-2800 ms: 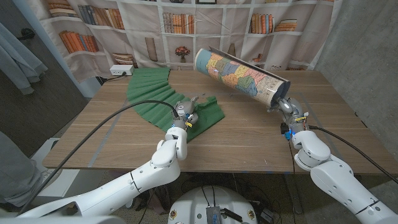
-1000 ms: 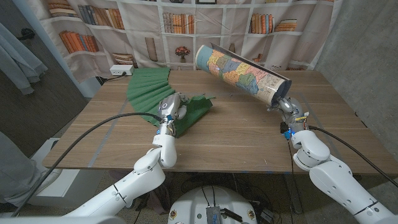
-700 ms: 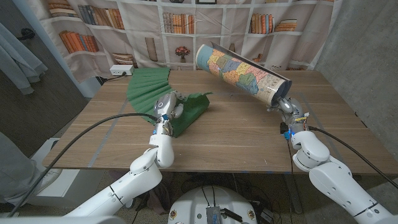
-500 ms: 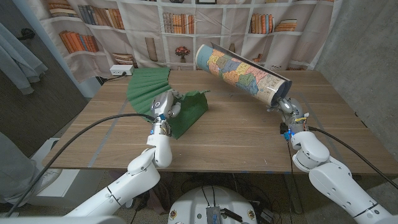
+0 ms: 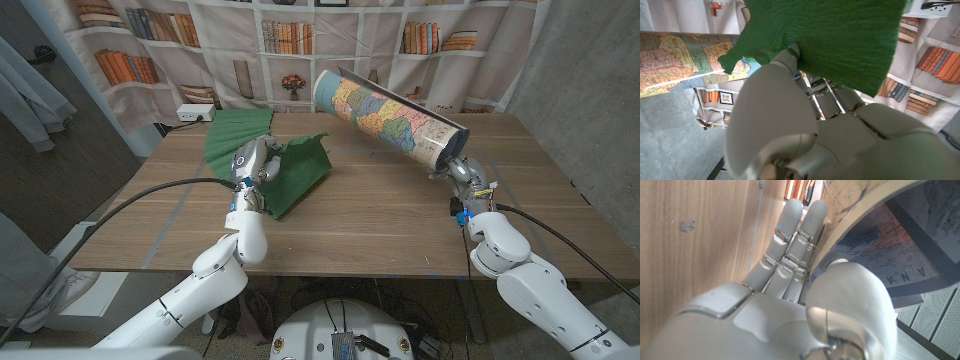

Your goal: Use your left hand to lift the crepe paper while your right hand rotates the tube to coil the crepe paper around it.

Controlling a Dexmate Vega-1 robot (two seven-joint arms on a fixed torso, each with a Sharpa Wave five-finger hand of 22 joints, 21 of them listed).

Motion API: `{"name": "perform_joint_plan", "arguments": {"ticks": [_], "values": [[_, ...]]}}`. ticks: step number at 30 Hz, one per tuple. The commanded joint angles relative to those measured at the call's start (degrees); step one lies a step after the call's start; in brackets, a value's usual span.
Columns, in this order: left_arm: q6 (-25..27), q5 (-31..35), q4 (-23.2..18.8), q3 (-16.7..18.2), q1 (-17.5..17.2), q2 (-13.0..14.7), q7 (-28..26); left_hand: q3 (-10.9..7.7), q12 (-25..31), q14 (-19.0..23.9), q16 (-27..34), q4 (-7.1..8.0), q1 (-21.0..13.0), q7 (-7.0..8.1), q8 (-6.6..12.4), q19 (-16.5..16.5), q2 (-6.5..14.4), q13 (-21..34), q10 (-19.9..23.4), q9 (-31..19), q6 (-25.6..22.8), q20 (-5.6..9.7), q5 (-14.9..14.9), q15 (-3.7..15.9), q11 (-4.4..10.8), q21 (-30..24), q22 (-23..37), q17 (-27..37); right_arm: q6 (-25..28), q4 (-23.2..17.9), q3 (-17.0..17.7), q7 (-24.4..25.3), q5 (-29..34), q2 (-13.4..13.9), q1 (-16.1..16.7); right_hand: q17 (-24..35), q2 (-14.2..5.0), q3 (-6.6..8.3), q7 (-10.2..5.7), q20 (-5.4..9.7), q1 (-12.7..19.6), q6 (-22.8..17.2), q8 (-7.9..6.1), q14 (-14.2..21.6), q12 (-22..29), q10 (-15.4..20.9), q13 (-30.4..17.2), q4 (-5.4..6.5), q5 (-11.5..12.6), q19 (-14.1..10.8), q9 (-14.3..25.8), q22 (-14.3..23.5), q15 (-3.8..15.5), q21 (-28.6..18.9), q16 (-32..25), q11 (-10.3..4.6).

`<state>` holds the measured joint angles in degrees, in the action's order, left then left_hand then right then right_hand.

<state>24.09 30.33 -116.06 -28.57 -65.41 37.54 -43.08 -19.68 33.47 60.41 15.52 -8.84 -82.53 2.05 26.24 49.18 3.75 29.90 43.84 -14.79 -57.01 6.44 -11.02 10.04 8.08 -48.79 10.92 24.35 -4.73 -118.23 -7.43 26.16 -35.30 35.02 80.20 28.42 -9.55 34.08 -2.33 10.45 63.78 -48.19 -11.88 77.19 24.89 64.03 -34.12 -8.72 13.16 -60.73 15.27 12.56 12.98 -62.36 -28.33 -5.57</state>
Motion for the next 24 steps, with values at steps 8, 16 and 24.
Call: {"name": "perform_joint_plan", "arguments": {"ticks": [8,16,24], "values": [[-1.5,-2.9,0.5,5.2,1.3,3.3,3.5,-0.07,-0.5,-0.1,0.1,0.67,0.1,-0.09,-0.24,-0.7,0.4,0.5,0.0,0.0,-0.1,5.47,0.1,3.25,-0.15,-1.0,0.0,0.5,-0.9,-1.8,3.1,-0.2,0.5,0.6,3.1,0.2,-0.27,0.65,0.12,2.54,0.6,-0.4,-0.2,0.2,-0.3,0.6,-0.1,-0.45,0.3,0.5,0.1,0.0,0.24,-0.7,0.1,-0.17],[-2.6,-3.4,2.6,5.5,3.4,3.7,4.2,0.0,-0.6,0.0,0.1,0.71,0.0,0.05,-0.19,-1.1,0.4,0.7,0.1,-0.1,-0.3,5.44,0.1,3.27,0.17,-1.3,0.0,0.8,-1.3,-2.4,4.0,-0.4,0.7,0.4,4.2,0.3,-0.28,0.67,0.09,2.54,0.6,-0.4,-0.21,0.2,-0.4,0.6,-0.4,-0.44,0.2,0.7,0.1,-0.1,0.24,-0.9,0.1,-0.27],[-4.3,-3.4,5.6,4.5,6.5,4.3,5.6,0.06,-0.7,0.0,0.1,0.73,0.0,0.26,-0.25,-1.4,0.4,1.0,0.1,-0.1,-0.3,5.45,0.1,3.25,0.27,-1.5,0.0,1.1,-1.2,-3.1,5.2,-1.4,0.6,0.9,5.3,0.3,-0.28,0.68,0.05,2.54,0.7,-0.4,-0.21,0.3,-0.5,0.7,-0.3,-0.44,0.2,0.8,0.2,-0.1,0.24,-1.1,0.1,-0.23]]}}
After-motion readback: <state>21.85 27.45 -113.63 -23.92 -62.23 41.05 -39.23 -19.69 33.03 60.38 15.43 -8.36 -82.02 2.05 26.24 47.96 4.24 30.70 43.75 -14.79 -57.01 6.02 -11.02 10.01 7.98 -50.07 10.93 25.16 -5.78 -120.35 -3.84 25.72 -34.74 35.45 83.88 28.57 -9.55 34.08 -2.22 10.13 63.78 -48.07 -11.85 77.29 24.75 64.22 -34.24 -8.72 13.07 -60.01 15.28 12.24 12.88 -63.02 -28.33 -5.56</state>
